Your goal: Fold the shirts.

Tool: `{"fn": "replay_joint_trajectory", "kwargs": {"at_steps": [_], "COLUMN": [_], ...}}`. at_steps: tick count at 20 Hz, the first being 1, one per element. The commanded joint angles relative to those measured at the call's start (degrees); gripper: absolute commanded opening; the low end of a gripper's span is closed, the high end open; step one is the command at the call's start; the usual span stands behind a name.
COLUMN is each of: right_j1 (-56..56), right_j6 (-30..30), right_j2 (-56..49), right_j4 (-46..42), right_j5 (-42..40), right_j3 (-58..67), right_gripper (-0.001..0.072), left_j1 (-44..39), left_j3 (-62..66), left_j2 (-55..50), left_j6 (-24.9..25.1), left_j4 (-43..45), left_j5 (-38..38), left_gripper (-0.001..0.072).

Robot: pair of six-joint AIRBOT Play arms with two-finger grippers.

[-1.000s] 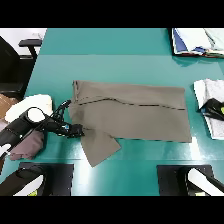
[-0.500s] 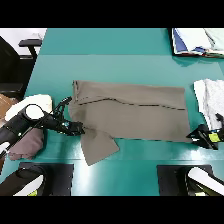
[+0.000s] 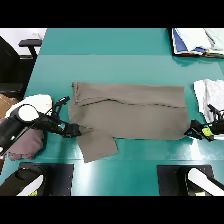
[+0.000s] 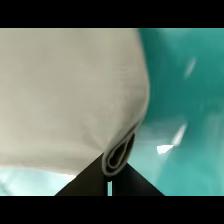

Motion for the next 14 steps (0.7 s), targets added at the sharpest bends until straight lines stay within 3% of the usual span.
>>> {"fn": "replay_joint_trajectory", "kwargs": {"at_steps": [1,4,7,14], "right_j1": [1.70,1.77,2.38,14.36], "right_j6": [0.04,1.11,2.69,4.85], "right_j2": [8.22,15.82,18.45,0.61], "right_j4": [-5.77,-6.78,-6.32,-6.27], "right_j5": [7.04,10.19,9.40,1.77], "right_j3": [0.57,0.59,0.81,18.78], "right_gripper": [0.0015,0.0015,0.0014,0.0014], "left_j1": [-0.02,-0.02,0.00,0.00], "left_j3": [0.31,3.23,6.97,16.37], "left_j2": [7.72,10.49,10.12,-6.88], "left_j6": [-4.33,-5.64,-5.55,-2.10], "left_j4": [3.96,3.96,6.19,15.78], "left_j5": [-10.67,-14.78,-8.63,7.43], "left_gripper": [0.0018,0.0018,0.0018,0.0020]}}
